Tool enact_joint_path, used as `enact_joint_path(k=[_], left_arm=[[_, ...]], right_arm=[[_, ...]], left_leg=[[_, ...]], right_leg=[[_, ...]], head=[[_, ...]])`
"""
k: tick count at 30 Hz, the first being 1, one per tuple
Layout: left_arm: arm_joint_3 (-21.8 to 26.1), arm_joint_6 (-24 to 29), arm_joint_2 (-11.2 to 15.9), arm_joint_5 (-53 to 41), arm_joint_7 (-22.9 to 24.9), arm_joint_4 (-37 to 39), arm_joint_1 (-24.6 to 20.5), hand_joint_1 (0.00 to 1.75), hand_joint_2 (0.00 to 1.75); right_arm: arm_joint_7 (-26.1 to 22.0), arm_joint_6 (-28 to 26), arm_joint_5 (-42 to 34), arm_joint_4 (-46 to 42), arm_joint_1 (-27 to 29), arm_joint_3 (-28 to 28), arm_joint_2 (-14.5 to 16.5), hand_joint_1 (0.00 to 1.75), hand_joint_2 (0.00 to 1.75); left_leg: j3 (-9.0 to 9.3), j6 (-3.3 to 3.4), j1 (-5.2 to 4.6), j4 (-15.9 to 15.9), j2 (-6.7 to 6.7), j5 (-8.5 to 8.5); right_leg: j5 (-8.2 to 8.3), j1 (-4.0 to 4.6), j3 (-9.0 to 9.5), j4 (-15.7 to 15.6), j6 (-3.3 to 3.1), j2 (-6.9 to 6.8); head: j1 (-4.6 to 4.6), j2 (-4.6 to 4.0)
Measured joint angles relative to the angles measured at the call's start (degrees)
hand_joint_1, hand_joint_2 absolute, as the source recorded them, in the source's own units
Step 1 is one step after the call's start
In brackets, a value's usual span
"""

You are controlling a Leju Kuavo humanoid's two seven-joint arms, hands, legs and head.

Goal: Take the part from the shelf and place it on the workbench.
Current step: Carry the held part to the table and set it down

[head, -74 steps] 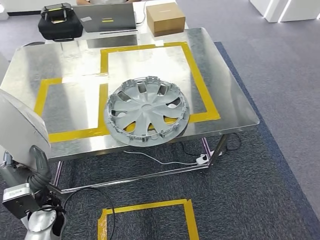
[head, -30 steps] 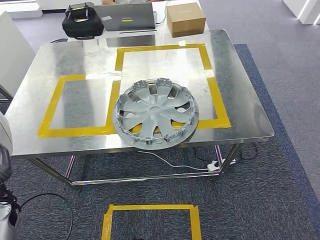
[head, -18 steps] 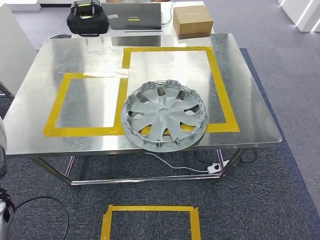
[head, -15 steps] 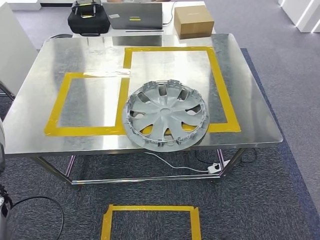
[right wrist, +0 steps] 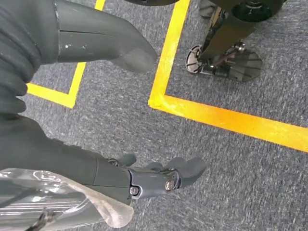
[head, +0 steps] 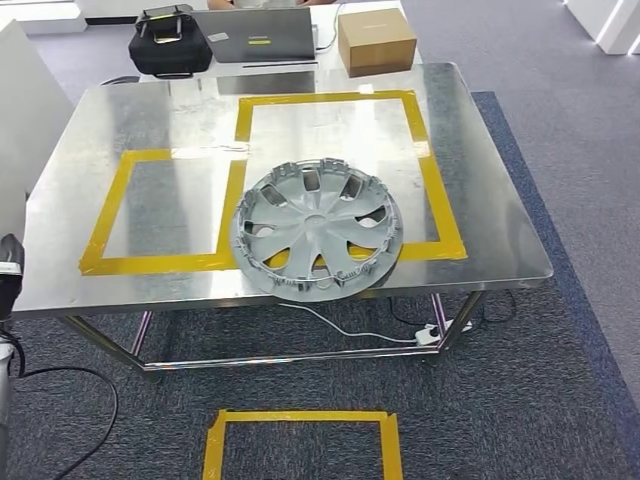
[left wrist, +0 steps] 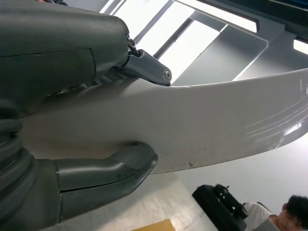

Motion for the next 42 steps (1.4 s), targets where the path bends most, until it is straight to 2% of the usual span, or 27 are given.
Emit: enact_joint_path(k=[1,2,5,7,9,11,12,15,16,17,18,20,21,22,25,27,28,30,31,32,33,34,36,37,38,40,42], left_arm=[[-0.4,0.0,-0.1,-0.5,0.1,0.6,-0.3,1.75,1.75],[-1.0,0.0,-0.2,-1.2,0.2,1.2,-0.8,1.75,1.75],[-3.1,0.4,-0.7,-3.8,1.0,2.9,-2.9,1.75,1.75],[-4.7,0.7,-1.1,-5.4,1.7,4.1,-4.4,1.75,1.75],[-6.6,0.7,-1.6,-6.8,2.3,5.2,-5.6,1.75,1.75],[-8.6,0.7,-2.1,-8.2,3.0,6.3,-7.0,1.75,1.75],[-9.4,0.6,-2.4,-8.6,3.2,6.9,-7.7,1.75,1.75],[-12.2,-0.7,-3.9,-10.6,4.1,8.6,-8.8,1.75,1.75],[-13.4,-1.3,-4.5,-11.5,4.6,9.2,-8.9,1.75,1.75],[-14.7,-1.7,-5.2,-12.5,5.1,9.7,-8.9,1.75,1.75],[-16.2,-2.1,-5.8,-13.4,5.6,10.1,-8.9,1.75,1.75],[-19.3,-2.7,-6.9,-14.9,6.7,10.8,-9.0,1.75,1.75],[-20.7,-2.9,-7.1,-15.4,7.2,11.2,-9.0,1.75,1.75],[-22.0,-3.2,-7.1,-16.0,7.6,11.6,-9.1,1.75,1.75],[-25.4,-3.7,-7.0,-17.6,8.8,12.8,-9.1,1.75,1.75],[-27.2,-3.6,-6.6,-18.4,9.3,13.4,-9.3,1.75,1.75],[-27.9,-3.6,-6.4,-18.7,9.5,13.8,-9.4,1.75,1.75],[-29.3,-3.7,-5.9,-19.3,9.7,14.7,-9.6,1.75,1.75],[-29.8,-3.7,-5.8,-19.5,9.7,15.1,-9.5,1.75,1.75],[-30.3,-3.8,-5.7,-19.6,9.7,15.5,-9.5,1.75,1.75],[-30.7,-3.8,-5.7,-19.7,9.7,15.8,-9.4,1.75,1.75],[-30.9,-3.8,-5.6,-19.7,9.9,16.0,-9.4,1.75,1.75],[-31.3,-3.7,-5.4,-19.7,10.3,16.2,-9.8,1.75,1.75],[-31.5,-3.7,-5.3,-19.7,10.5,16.3,-10.1,1.75,1.75],[-31.6,-3.6,-5.2,-19.7,10.5,16.4,-10.2,1.75,1.75],[-31.9,-3.6,-5.2,-19.7,10.6,16.5,-10.4,1.75,1.75],[-32.1,-3.5,-5.1,-19.7,10.5,16.5,-10.5,1.75,1.75]], right_arm=[[0.0,0.0,0.1,0.0,0.0,0.0,0.0,0.00,1.75],[0.0,0.0,0.2,0.0,0.0,0.0,0.0,0.00,1.75],[0.0,0.0,0.5,0.0,0.0,0.1,0.0,0.00,1.75],[-0.1,0.0,0.7,0.0,-0.2,0.2,0.0,0.00,1.75],[0.0,0.0,0.8,0.0,-0.2,0.4,0.0,0.00,1.75],[0.0,0.1,1.0,0.0,-0.2,0.6,0.0,0.00,1.75],[0.0,0.1,1.1,0.0,-0.3,0.7,0.0,0.00,1.75],[0.0,0.3,1.3,0.0,-0.2,0.9,-0.1,0.00,1.75],[0.0,0.4,1.3,0.0,-0.1,1.0,-0.1,0.00,1.75],[0.0,0.4,1.3,0.0,0.0,1.0,-0.1,0.00,1.75],[0.0,0.4,1.3,0.0,0.0,1.0,-0.1,0.00,1.75],[0.0,0.5,1.3,0.0,-0.1,1.0,-0.2,0.00,1.75],[0.0,0.6,1.3,0.0,-0.2,1.0,-0.3,0.00,1.75],[0.0,0.7,1.3,0.0,-0.2,1.0,-0.3,0.00,1.75],[0.1,0.9,1.3,0.0,0.2,1.0,-0.3,0.00,1.75],[0.0,1.0,1.3,0.0,0.2,1.0,-0.3,0.00,1.75],[-0.1,1.0,1.3,0.0,0.2,1.0,-0.3,0.00,1.75],[-0.1,1.1,1.3,0.0,0.1,1.0,-0.3,0.00,1.75],[-0.2,1.1,1.3,0.0,0.1,1.0,-0.3,0.00,1.75],[-0.2,1.1,1.3,0.0,0.2,1.0,-0.3,0.00,1.75],[-0.2,1.2,1.3,0.0,0.2,1.0,-0.3,0.00,1.75],[-0.3,1.2,1.3,0.0,0.2,1.0,-0.3,0.00,1.75],[-0.3,1.3,1.3,0.0,0.2,1.0,-0.3,0.00,1.75],[-0.4,1.3,1.3,0.0,0.2,1.0,-0.3,0.00,1.75],[-0.4,1.3,1.3,0.0,0.2,1.0,-0.3,0.00,1.75],[-0.4,1.3,1.3,0.0,0.2,1.0,-0.3,0.00,1.75],[-0.4,1.3,1.3,0.0,0.2,1.0,-0.4,0.00,1.75]], left_leg=[[-0.67,-0.12,0.13,1.3,0.00,0.09],[-0.28,-0.18,0.27,0.3,0.01,1.39],[4.53,-0.09,0.45,-10.4,0.00,6.85],[6.04,0.45,0.22,-14.0,-0.02,7.30],[6.01,1.27,0.03,-14.3,-0.01,7.07],[6.05,2.04,0.13,-14.5,0.03,7.24],[6.08,2.40,0.18,-14.7,0.07,7.34],[6.02,3.06,-0.17,-14.7,0.17,7.31],[6.03,3.17,-0.34,-14.7,0.16,7.28],[6.05,3.24,-0.49,-14.7,0.09,7.25],[6.10,3.27,-0.60,-14.7,0.01,7.24],[6.14,3.16,-0.85,-14.6,-0.11,7.13],[6.06,3.02,-0.98,-14.5,-0.09,7.07],[5.95,2.83,-1.09,-14.4,-0.03,7.05],[5.78,2.25,-1.08,-14.4,0.10,7.12],[5.23,1.68,-0.99,-13.0,0.12,6.00],[4.29,1.35,-0.91,-10.9,0.13,4.70],[1.05,0.81,-0.68,-3.8,0.15,1.46],[-0.49,0.68,-0.59,-0.7,0.15,0.48],[-1.35,0.64,-0.54,0.9,0.15,0.44],[-1.18,0.72,-0.53,0.3,0.15,1.52],[-0.08,0.91,-0.55,-2.2,0.15,3.37],[3.40,1.65,-0.79,-9.8,0.17,6.97],[4.71,1.99,-0.95,-12.6,0.19,7.74],[5.43,2.26,-1.11,-14.2,0.20,7.90],[5.71,2.58,-1.17,-14.9,0.17,7.70],[6.10,2.97,-0.89,-15.5,0.18,7.99]], right_leg=[[-0.02,0.00,0.02,0.0,0.01,0.02],[-0.06,-0.02,0.08,0.0,0.06,0.04],[-0.30,0.01,0.24,0.2,0.60,0.01],[-0.28,0.17,-0.04,0.2,1.29,-0.03],[-0.17,0.18,-0.23,0.1,2.05,-0.05],[-1.07,0.10,-0.92,1.1,2.68,0.00],[-2.28,0.10,-1.99,3.2,2.88,0.04],[-6.88,0.18,-7.51,14.1,2.91,0.05],[-7.19,0.23,-8.70,16.2,2.82,0.05],[-6.38,0.30,-8.86,16.1,2.65,0.05],[-4.61,0.39,-7.94,13.8,2.39,0.06],[-0.80,0.64,-4.26,6.1,1.73,0.05],[0.20,0.73,-2.75,3.1,1.47,0.07],[0.53,0.80,-1.87,1.3,1.30,0.11],[0.48,0.81,-1.63,0.6,0.94,0.23],[0.62,0.54,-1.45,0.4,0.50,0.20],[0.66,0.39,-1.33,0.3,0.26,0.17],[0.57,0.38,-1.24,0.3,0.00,0.16],[0.54,0.39,-1.20,0.3,-0.05,0.15],[0.51,0.40,-1.18,0.3,-0.08,0.16],[0.50,0.41,-1.13,0.3,-0.08,0.18],[0.48,0.42,-1.04,0.3,-0.06,0.20],[0.37,0.53,-0.93,0.4,0.10,0.22],[0.35,0.59,-0.99,0.4,0.28,0.22],[0.34,0.62,-1.08,0.4,0.50,0.20],[0.40,0.65,-1.13,0.2,1.10,0.08],[-0.37,0.65,-1.55,1.0,1.73,0.03]], head=[[0.01,0.00],[-0.01,0.00],[0.01,0.00],[0.07,0.00],[0.11,0.00],[0.15,0.00],[0.22,0.00],[0.29,0.00],[0.27,0.00],[0.28,0.00],[0.29,0.00],[0.31,0.00],[0.28,0.00],[0.25,0.00],[0.26,0.00],[0.14,0.00],[0.07,0.00],[-0.06,0.00],[-0.04,0.00],[-0.05,0.00],[-0.05,0.00],[-0.05,0.00],[-0.02,0.00],[-0.04,0.00],[0.00,0.00],[0.00,0.00],[0.07,0.00]])
